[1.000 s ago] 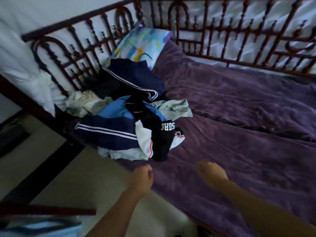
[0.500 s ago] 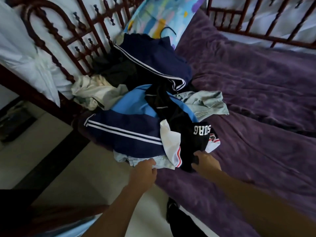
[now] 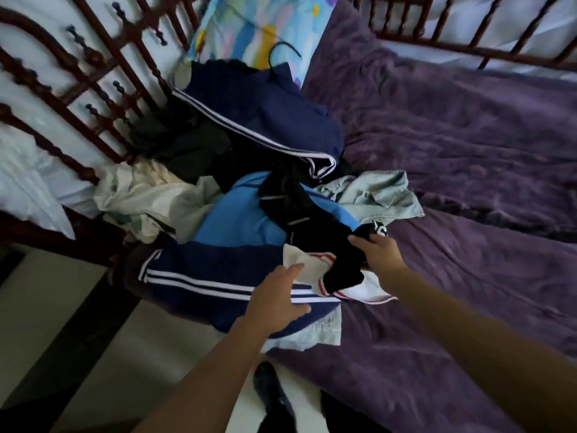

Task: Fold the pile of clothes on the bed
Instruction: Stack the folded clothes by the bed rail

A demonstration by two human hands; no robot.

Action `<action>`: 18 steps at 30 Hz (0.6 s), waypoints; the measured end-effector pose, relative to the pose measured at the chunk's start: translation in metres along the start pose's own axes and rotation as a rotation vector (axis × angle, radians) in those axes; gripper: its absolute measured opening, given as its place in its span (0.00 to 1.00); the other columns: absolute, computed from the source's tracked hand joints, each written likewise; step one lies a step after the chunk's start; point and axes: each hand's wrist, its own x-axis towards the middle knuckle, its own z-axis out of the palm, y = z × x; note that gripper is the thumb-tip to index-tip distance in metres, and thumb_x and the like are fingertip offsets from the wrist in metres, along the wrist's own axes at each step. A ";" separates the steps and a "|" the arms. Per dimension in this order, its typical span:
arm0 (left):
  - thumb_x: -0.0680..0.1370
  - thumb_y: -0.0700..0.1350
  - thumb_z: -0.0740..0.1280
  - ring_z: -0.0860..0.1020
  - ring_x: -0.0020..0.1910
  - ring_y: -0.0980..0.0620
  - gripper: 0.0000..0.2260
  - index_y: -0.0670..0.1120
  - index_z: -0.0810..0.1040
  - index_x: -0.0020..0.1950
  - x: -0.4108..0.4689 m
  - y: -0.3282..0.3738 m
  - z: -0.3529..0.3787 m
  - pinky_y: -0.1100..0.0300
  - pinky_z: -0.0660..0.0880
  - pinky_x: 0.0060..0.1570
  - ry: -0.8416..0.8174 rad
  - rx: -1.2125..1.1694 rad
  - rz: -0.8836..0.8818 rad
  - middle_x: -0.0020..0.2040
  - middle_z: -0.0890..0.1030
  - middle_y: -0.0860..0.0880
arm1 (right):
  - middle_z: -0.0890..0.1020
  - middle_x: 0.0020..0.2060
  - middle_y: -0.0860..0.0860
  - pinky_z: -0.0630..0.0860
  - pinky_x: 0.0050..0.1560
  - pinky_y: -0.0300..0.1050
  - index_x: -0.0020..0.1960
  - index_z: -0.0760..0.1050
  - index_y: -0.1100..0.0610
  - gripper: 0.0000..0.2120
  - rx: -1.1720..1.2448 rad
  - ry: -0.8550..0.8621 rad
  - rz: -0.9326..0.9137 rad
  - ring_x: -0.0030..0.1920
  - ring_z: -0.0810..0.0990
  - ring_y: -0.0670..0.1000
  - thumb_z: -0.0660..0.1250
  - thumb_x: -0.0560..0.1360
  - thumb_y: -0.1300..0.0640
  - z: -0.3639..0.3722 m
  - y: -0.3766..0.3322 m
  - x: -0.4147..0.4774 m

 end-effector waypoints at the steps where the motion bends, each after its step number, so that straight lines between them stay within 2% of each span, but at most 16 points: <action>1: 0.69 0.55 0.73 0.68 0.63 0.50 0.39 0.55 0.58 0.76 0.008 0.007 -0.013 0.53 0.71 0.58 -0.004 -0.016 0.039 0.65 0.68 0.50 | 0.82 0.36 0.56 0.79 0.33 0.42 0.42 0.79 0.61 0.04 0.130 -0.071 0.031 0.33 0.82 0.48 0.71 0.74 0.60 0.001 -0.023 -0.006; 3: 0.67 0.54 0.75 0.69 0.63 0.48 0.40 0.55 0.60 0.75 0.024 0.023 -0.037 0.50 0.71 0.58 0.049 -0.046 0.112 0.64 0.69 0.49 | 0.84 0.39 0.56 0.79 0.33 0.43 0.48 0.80 0.63 0.06 0.290 -0.192 0.054 0.37 0.84 0.52 0.70 0.75 0.60 0.003 -0.063 -0.020; 4: 0.68 0.52 0.74 0.71 0.61 0.46 0.34 0.53 0.66 0.72 0.033 0.030 -0.049 0.49 0.72 0.57 0.100 -0.072 0.146 0.62 0.72 0.47 | 0.85 0.39 0.56 0.79 0.33 0.43 0.49 0.80 0.63 0.07 0.336 -0.229 0.058 0.38 0.84 0.52 0.69 0.75 0.60 0.004 -0.080 -0.026; 6: 0.72 0.46 0.71 0.77 0.54 0.43 0.18 0.44 0.77 0.61 0.048 0.044 -0.077 0.48 0.74 0.51 0.237 -0.150 0.193 0.55 0.79 0.44 | 0.85 0.39 0.55 0.79 0.32 0.42 0.50 0.80 0.62 0.08 0.400 -0.238 0.050 0.36 0.84 0.51 0.69 0.75 0.58 0.004 -0.110 -0.037; 8: 0.73 0.43 0.69 0.80 0.46 0.43 0.08 0.39 0.79 0.48 0.058 0.054 -0.112 0.50 0.75 0.43 0.296 -0.247 0.239 0.45 0.82 0.42 | 0.84 0.36 0.53 0.78 0.31 0.41 0.48 0.79 0.59 0.07 0.452 -0.148 0.028 0.34 0.84 0.49 0.68 0.76 0.56 0.002 -0.136 -0.045; 9: 0.73 0.44 0.69 0.80 0.42 0.46 0.07 0.39 0.79 0.43 0.063 0.058 -0.130 0.52 0.74 0.40 0.304 -0.282 0.279 0.41 0.82 0.43 | 0.84 0.35 0.52 0.79 0.32 0.42 0.47 0.79 0.58 0.06 0.475 -0.095 0.017 0.34 0.83 0.49 0.68 0.76 0.55 -0.002 -0.146 -0.047; 11: 0.74 0.45 0.69 0.78 0.36 0.52 0.09 0.40 0.79 0.40 0.069 0.066 -0.170 0.52 0.73 0.38 0.297 -0.317 0.354 0.37 0.82 0.43 | 0.84 0.38 0.51 0.80 0.42 0.46 0.49 0.79 0.55 0.08 0.514 -0.064 0.005 0.40 0.83 0.50 0.67 0.76 0.51 -0.007 -0.161 -0.050; 14: 0.76 0.43 0.69 0.80 0.40 0.48 0.06 0.40 0.80 0.46 0.075 0.076 -0.225 0.49 0.75 0.43 0.228 -0.346 0.450 0.41 0.83 0.41 | 0.83 0.43 0.47 0.77 0.51 0.50 0.54 0.79 0.49 0.14 0.446 -0.255 -0.072 0.46 0.80 0.49 0.69 0.71 0.46 0.001 -0.175 -0.062; 16: 0.76 0.45 0.68 0.80 0.41 0.47 0.09 0.40 0.81 0.49 0.076 0.079 -0.255 0.51 0.74 0.42 0.170 -0.377 0.485 0.43 0.83 0.40 | 0.83 0.46 0.46 0.76 0.49 0.48 0.59 0.77 0.47 0.20 0.324 -0.346 -0.162 0.47 0.81 0.47 0.73 0.68 0.51 0.021 -0.180 -0.068; 18: 0.74 0.52 0.67 0.76 0.39 0.51 0.16 0.38 0.80 0.48 0.076 0.076 -0.284 0.55 0.70 0.40 0.145 -0.470 0.484 0.40 0.81 0.42 | 0.81 0.42 0.50 0.73 0.41 0.42 0.54 0.77 0.54 0.16 0.185 -0.303 -0.252 0.41 0.79 0.47 0.75 0.68 0.60 0.046 -0.183 -0.074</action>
